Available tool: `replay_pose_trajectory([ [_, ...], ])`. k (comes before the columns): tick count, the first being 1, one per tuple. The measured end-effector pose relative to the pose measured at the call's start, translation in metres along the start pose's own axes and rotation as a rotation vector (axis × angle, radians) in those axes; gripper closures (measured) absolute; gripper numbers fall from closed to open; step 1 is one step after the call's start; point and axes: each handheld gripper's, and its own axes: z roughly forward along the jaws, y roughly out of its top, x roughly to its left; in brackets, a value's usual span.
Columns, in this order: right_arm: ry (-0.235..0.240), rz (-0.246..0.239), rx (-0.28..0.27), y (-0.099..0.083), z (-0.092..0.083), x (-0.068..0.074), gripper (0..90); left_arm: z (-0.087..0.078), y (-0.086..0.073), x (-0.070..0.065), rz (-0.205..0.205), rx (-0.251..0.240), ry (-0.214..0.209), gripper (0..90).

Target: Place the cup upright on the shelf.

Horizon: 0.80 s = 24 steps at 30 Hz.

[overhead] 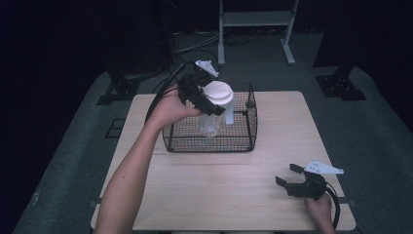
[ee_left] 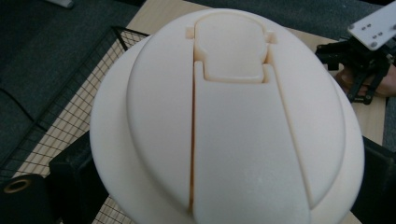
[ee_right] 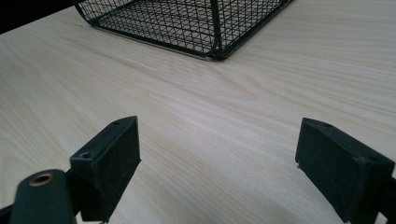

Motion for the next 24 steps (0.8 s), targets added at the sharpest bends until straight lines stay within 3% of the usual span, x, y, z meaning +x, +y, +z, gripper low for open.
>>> replay_pose_trajectory([
  [9,0.001,0.007,-0.001,0.0,-0.001,0.0,12.9,0.001,0.009,0.026,-0.062,0.012,0.047,5.8],
  [14,0.004,0.005,-0.005,0.0,-0.001,0.0,12.9,0.007,0.005,0.044,-0.121,0.004,0.056,5.8],
  [24,0.002,0.005,-0.011,0.0,-0.001,-0.001,12.9,0.025,-0.003,0.063,-0.173,0.022,0.07,5.8],
])
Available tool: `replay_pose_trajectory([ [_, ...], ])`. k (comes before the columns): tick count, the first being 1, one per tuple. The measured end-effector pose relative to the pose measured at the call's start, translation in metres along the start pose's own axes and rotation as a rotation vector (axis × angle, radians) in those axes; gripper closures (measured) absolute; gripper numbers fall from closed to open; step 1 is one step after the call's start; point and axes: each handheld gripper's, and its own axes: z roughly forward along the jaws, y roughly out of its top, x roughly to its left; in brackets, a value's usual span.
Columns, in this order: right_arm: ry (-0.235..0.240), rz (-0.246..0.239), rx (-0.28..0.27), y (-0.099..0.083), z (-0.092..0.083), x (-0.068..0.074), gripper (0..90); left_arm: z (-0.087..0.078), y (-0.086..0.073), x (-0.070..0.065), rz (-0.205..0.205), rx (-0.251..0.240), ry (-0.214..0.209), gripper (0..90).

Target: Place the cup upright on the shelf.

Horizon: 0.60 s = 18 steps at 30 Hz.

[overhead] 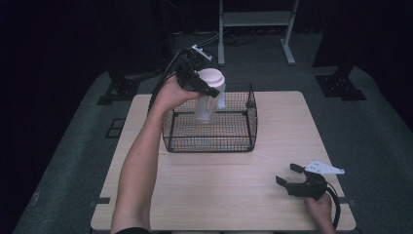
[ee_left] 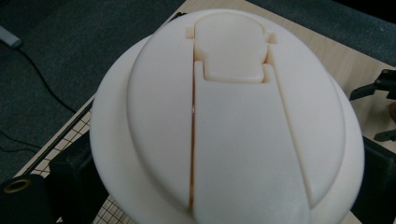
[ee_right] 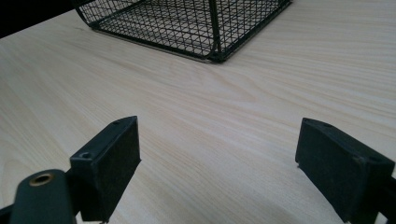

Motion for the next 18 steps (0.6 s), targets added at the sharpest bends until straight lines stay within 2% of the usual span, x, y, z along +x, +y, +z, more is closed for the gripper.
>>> replay_pose_trajectory([
  [9,0.004,0.007,-0.003,0.0,-0.001,0.0,12.9,0.022,-0.002,0.006,-0.013,0.01,0.011,5.8],
  [14,0.005,0.012,-0.001,0.0,-0.001,0.0,12.9,0.03,-0.006,0.009,-0.024,0.012,0.003,5.8],
  [18,0.004,0.008,-0.007,0.0,0.0,0.0,12.9,0.038,-0.011,0.012,-0.032,0.035,0.005,5.7],
])
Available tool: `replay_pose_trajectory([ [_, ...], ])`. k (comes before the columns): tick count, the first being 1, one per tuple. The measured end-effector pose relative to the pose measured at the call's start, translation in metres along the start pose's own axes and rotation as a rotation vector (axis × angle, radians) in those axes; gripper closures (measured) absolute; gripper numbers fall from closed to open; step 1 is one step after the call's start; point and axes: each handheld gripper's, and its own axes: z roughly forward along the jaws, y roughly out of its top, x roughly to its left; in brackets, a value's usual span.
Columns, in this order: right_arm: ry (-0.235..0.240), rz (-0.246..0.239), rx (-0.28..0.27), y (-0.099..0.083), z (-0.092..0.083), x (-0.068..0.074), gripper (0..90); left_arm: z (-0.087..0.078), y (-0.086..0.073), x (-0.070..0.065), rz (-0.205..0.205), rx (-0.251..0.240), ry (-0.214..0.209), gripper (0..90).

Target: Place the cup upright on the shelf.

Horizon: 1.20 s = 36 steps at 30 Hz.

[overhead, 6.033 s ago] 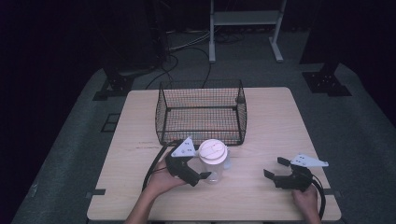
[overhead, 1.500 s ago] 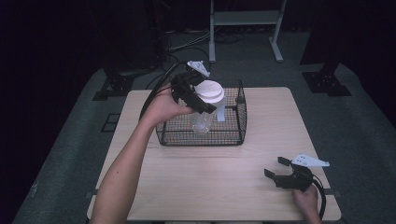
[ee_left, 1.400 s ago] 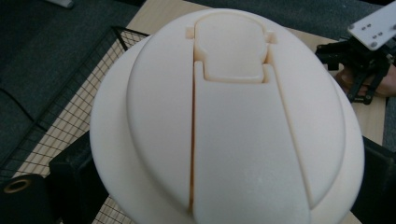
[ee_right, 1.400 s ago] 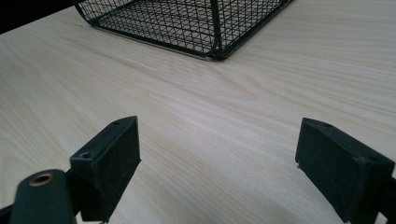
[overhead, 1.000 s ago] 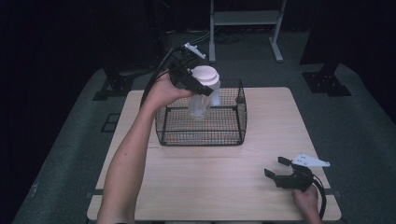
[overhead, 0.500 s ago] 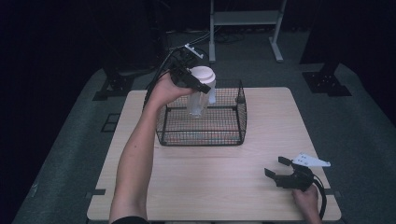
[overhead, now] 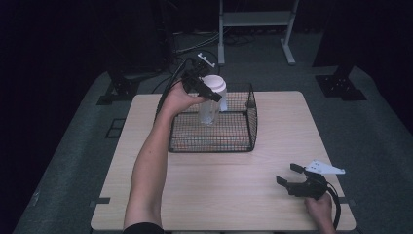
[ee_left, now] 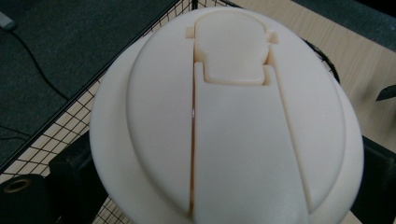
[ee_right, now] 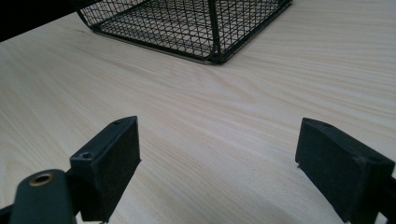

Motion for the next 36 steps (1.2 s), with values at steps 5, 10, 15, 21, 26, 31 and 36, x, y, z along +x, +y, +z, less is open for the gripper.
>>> replay_pose_trajectory([
  [5,0.001,0.002,0.0,0.0,0.0,0.0,12.9,0.007,-0.005,0.003,-0.012,-0.013,-0.006,5.7],
  [10,0.001,0.001,-0.001,0.0,0.0,0.0,12.9,0.019,-0.01,0.005,-0.018,0.005,-0.018,5.7],
  [15,0.001,0.002,-0.001,0.0,0.0,0.0,12.9,0.028,-0.012,0.004,-0.017,0.019,-0.018,5.7],
  [21,0.002,0.002,-0.002,0.0,-0.001,0.0,12.9,0.041,-0.018,0.007,-0.03,0.023,-0.012,5.7],
  [26,0.001,0.004,-0.003,0.0,-0.001,-0.001,12.9,0.047,-0.023,0.009,-0.04,0.015,-0.003,5.7],
  [31,0.002,0.004,-0.003,0.0,-0.001,-0.001,12.9,0.055,-0.031,0.012,-0.052,0.013,0.002,5.7],
  [36,0.004,0.009,-0.004,0.0,-0.001,0.0,12.9,0.059,-0.036,0.013,-0.064,0.01,0.01,5.7],
])
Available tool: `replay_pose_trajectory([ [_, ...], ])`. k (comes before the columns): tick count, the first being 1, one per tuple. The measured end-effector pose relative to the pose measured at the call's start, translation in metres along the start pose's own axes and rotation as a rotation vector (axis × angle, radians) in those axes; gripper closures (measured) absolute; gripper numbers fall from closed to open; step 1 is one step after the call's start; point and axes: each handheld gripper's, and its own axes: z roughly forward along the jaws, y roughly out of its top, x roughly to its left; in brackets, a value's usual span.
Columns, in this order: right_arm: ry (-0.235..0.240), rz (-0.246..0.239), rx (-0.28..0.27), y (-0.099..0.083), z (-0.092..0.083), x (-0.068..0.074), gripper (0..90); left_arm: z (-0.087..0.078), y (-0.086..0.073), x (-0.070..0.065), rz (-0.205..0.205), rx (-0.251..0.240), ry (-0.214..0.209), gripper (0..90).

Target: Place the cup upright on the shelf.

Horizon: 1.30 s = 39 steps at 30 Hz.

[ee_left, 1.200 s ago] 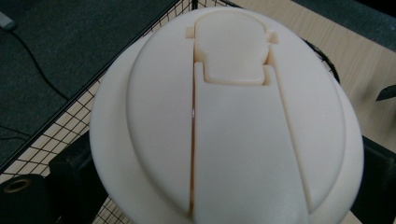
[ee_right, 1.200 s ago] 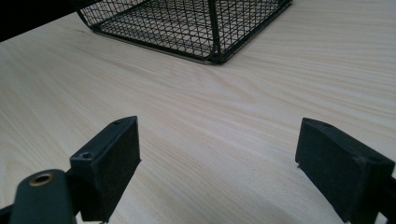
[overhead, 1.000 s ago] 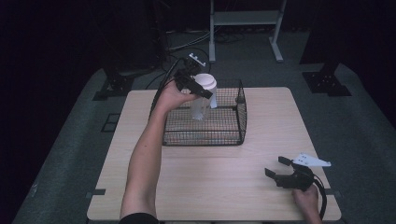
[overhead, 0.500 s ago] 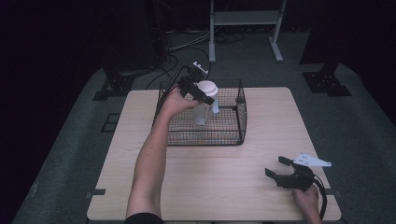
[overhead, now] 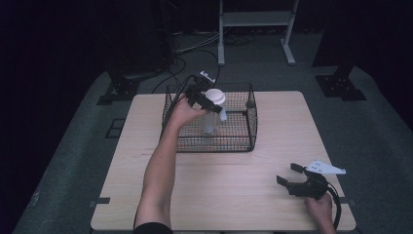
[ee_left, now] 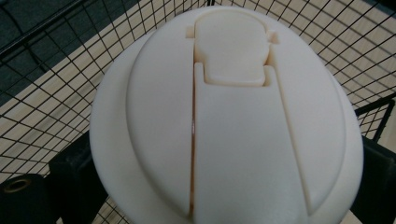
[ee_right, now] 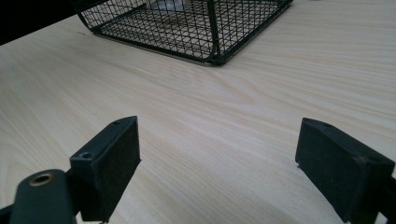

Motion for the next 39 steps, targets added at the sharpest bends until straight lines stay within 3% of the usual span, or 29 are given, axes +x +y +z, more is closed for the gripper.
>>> replay_pose_trajectory([
  [6,0.0,-0.002,-0.001,0.0,0.0,0.0,12.9,0.004,-0.007,0.0,0.002,0.015,-0.001,5.7],
  [11,0.001,-0.007,-0.001,0.0,0.0,0.0,12.9,0.002,-0.015,0.001,-0.002,-0.012,-0.012,5.6],
  [18,0.007,-0.001,-0.007,0.0,0.0,-0.002,12.9,-0.005,-0.025,0.001,-0.002,0.009,-0.016,5.5],
  [23,0.022,-0.01,-0.002,0.001,0.001,-0.001,12.9,-0.005,-0.026,-0.002,0.017,0.014,-0.012,5.5],
  [39,0.016,-0.01,0.008,0.0,0.001,-0.001,12.9,-0.008,-0.03,-0.002,0.018,-0.001,-0.018,5.0],
])
